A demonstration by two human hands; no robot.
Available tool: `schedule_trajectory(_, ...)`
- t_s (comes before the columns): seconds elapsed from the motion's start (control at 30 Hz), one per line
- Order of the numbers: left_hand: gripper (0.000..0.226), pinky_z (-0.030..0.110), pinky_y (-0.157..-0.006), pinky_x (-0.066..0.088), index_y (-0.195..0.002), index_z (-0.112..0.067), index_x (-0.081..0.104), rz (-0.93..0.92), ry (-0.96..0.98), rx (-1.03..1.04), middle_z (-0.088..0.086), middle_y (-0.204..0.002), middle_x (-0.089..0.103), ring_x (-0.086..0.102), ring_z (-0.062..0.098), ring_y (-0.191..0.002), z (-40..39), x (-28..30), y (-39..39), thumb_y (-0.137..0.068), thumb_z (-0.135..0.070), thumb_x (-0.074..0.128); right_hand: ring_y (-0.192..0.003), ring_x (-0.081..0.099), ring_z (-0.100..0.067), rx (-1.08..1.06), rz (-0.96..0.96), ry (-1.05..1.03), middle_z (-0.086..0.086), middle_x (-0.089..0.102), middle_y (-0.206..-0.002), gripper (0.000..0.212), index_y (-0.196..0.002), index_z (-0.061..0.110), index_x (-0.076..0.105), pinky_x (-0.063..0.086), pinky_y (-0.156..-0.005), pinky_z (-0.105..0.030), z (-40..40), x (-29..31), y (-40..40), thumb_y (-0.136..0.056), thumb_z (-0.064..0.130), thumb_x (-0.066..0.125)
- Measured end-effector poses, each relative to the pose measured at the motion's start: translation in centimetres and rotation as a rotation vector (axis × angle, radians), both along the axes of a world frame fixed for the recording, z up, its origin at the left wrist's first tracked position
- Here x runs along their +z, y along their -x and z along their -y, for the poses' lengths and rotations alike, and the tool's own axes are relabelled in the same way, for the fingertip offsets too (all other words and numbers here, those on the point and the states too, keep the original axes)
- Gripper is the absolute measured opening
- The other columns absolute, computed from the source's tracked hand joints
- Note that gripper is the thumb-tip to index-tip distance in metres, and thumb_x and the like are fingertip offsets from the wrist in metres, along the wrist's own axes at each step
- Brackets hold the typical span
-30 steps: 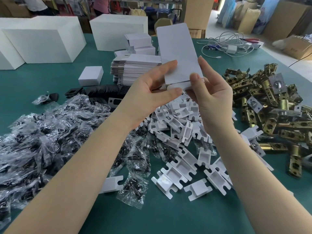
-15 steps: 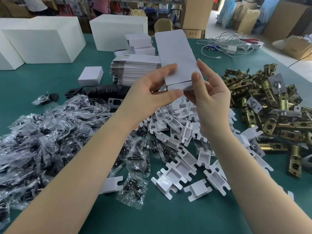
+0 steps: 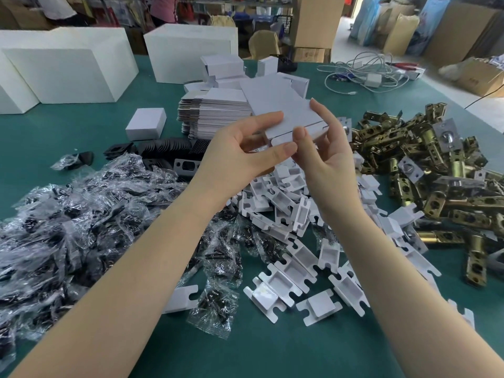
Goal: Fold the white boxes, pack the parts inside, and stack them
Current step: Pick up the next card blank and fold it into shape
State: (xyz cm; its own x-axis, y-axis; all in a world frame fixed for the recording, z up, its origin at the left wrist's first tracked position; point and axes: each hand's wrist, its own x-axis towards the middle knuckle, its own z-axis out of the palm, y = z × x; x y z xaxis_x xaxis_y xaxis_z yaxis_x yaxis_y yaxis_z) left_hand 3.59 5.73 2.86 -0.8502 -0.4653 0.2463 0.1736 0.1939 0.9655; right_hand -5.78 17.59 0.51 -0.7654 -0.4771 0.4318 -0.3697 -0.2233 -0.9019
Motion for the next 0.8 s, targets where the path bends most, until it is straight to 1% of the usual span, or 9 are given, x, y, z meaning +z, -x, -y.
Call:
schedule_trajectory(0.13,0.058,0.024,-0.08,0.058,-0.121,-0.036,0.065,0.032,0.096,0.001,-0.01,-0.102,0.075,0.071,0.004,-0.095,0.0,0.0,0.0,-0.066,-0.044,0.082,-0.078,0.062,-0.002,-0.048,-0.005,-0.014,0.019,0.055,-0.068,0.039,-0.132,0.026,0.05,0.055,-0.094,-0.043,0.1,0.2,0.1,-0.096,0.034,0.062)
schedule_trajectory(0.23,0.057,0.016,-0.072,0.056,-0.126,-0.038,0.062,0.065,0.285,0.023,-0.016,-0.091,0.075,0.07,-0.003,-0.08,0.4,-0.1,-0.2,-0.075,-0.027,0.086,-0.09,0.067,-0.015,-0.066,0.042,-0.004,-0.002,0.061,-0.08,0.027,-0.12,0.03,0.055,0.055,-0.091,-0.043,0.0,0.4,0.2,-0.095,0.04,0.06)
schedule_trajectory(0.3,0.053,0.021,-0.068,0.056,-0.126,-0.044,0.061,0.079,0.519,0.129,-0.015,-0.075,0.072,0.065,-0.004,-0.066,0.7,-0.4,-0.3,-0.08,-0.03,0.081,-0.084,0.066,-0.021,-0.032,0.125,-0.006,-0.018,0.06,-0.085,0.024,-0.109,0.023,0.06,0.058,-0.08,-0.038,0.0,0.4,0.4,-0.095,0.042,0.059)
schedule_trajectory(0.37,0.048,0.024,-0.06,0.048,-0.126,-0.048,0.061,0.091,0.741,0.245,-0.015,-0.068,0.062,0.054,0.0,-0.061,0.8,-0.7,-0.3,-0.08,-0.042,0.076,-0.081,0.06,-0.029,-0.019,0.217,-0.053,-0.027,0.057,-0.09,0.043,-0.1,0.003,0.058,0.057,-0.077,-0.047,0.0,0.4,0.5,-0.096,0.046,0.057)
schedule_trajectory(0.47,0.05,0.025,-0.074,0.041,-0.128,-0.037,0.063,0.042,0.882,0.274,-0.008,-0.093,0.053,0.048,0.007,-0.087,0.5,-1.0,0.1,-0.08,-0.05,0.071,-0.076,0.061,-0.025,-0.017,0.283,-0.103,-0.019,0.059,-0.088,0.055,-0.1,-0.005,0.056,0.058,-0.073,-0.037,0.0,0.3,0.5,-0.098,0.05,0.05)
schedule_trajectory(0.53,0.05,0.021,-0.085,0.04,-0.129,-0.025,0.064,-0.016,0.862,0.21,-0.003,-0.111,0.056,0.046,0.007,-0.103,0.3,-1.1,0.3,-0.084,-0.046,0.071,-0.071,0.065,-0.015,0.017,0.275,-0.135,-0.005,0.068,-0.08,0.045,-0.094,0.014,0.069,0.056,-0.066,-0.027,-0.1,0.3,0.5,-0.101,0.051,0.044)
schedule_trajectory(0.6,0.048,0.024,-0.088,0.048,-0.13,-0.023,0.061,-0.023,0.83,0.15,-0.007,-0.12,0.062,0.054,0.006,-0.106,0.2,-1.1,0.3,-0.087,-0.045,0.068,-0.071,0.064,-0.015,0.016,0.224,-0.172,-0.002,0.07,-0.079,0.044,-0.082,0.031,0.073,0.054,-0.068,-0.027,-0.1,0.3,0.2,-0.102,0.051,0.039)
schedule_trajectory(0.67,0.048,0.032,-0.081,0.054,-0.131,-0.026,0.059,-0.009,0.86,0.162,-0.012,-0.109,0.067,0.061,0.008,-0.095,-0.1,-1.1,0.2,-0.089,-0.049,0.065,-0.082,0.065,-0.016,-0.023,0.134,-0.18,-0.003,0.071,-0.091,0.04,-0.1,0.025,0.072,0.053,-0.079,-0.034,0.0,0.3,0.1,-0.103,0.048,0.039)
schedule_trajectory(0.8,0.05,0.034,-0.073,0.055,-0.132,-0.024,0.06,-0.009,0.869,0.199,-0.012,-0.097,0.067,0.062,0.009,-0.083,-0.5,-0.9,-0.1,-0.09,-0.05,0.064,-0.105,0.054,0.017,-0.09,0.047,-0.137,0.022,0.057,-0.116,0.045,-0.143,0.022,0.046,0.042,-0.089,-0.008,0.2,0.2,0.3,-0.102,0.043,0.045)
